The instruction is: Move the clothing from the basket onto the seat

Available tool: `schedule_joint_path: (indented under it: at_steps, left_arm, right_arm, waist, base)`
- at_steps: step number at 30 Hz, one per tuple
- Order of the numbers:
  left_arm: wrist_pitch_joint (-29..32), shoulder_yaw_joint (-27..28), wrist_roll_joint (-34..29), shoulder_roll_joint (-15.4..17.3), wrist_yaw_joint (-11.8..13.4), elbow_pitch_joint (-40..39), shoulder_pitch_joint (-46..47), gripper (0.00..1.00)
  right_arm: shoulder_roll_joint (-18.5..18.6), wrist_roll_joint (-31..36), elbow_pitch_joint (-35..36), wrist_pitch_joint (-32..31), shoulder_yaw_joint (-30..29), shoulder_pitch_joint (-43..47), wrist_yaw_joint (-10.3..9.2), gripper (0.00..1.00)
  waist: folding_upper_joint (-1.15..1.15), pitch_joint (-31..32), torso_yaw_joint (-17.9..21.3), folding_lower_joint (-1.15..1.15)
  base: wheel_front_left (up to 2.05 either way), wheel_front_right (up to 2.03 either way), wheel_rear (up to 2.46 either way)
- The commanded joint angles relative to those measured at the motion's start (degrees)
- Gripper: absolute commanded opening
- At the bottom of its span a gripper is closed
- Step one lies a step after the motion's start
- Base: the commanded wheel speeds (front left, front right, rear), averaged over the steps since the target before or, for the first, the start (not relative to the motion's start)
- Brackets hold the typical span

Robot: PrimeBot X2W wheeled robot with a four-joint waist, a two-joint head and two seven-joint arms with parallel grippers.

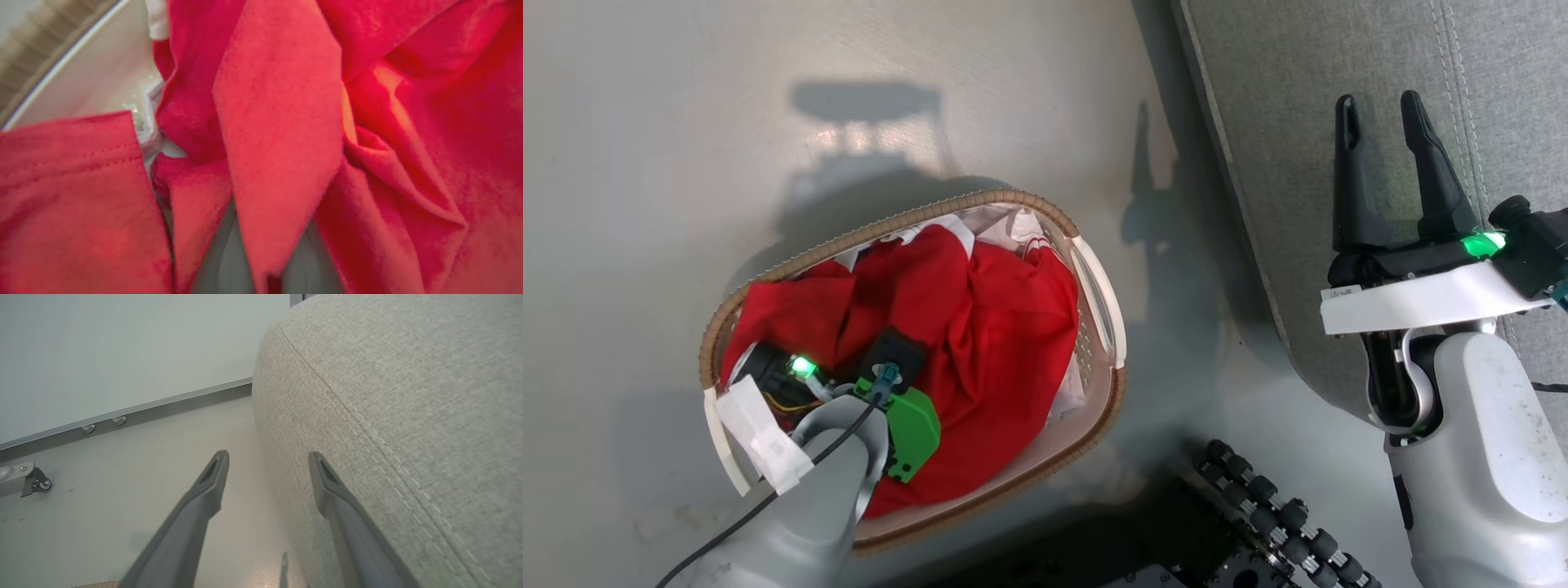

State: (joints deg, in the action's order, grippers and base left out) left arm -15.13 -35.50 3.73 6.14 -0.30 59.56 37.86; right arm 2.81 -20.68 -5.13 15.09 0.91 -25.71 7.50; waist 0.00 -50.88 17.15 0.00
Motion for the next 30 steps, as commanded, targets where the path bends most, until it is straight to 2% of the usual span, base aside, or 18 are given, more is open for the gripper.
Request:
schedule_joint_path:
  at_steps: [1,11,20,30]
  left_arm:
    - [0.0,-0.3,0.4,-0.2,-0.4,-0.9,-0.4,0.0]
    - [0.0,-0.7,2.2,-1.0,-3.3,-10.7,-7.1,0.0]
    - [0.0,1.0,5.1,-1.4,-5.3,-19.9,-14.6,0.0]
    - [0.0,1.7,4.1,2.2,-6.7,-32.5,-17.6,0.0]
  right_arm:
    - [0.1,0.8,-0.4,0.1,-0.2,-0.1,-0.02,1.0]
    - [0.2,4.8,-2.1,0.1,-0.5,3.2,-0.02,1.0]
    - [0.2,8.7,-4.3,0.1,-1.4,8.4,-0.03,1.0]
    - [0.2,11.4,-6.2,0.1,-0.4,14.2,-0.03,1.0]
  waist:
    - [0.0,1.3,-0.8,0.0]
    - [0.0,11.6,-4.8,0.0]
    - [0.0,24.7,-9.7,0.0]
    - [0.0,37.9,-13.1,0.0]
  base:
    - [0.0,0.0,0.0]
    - [0.0,0.0,0.0]
    - [0.0,0.0,0.0]
    - [0.0,0.0,0.0]
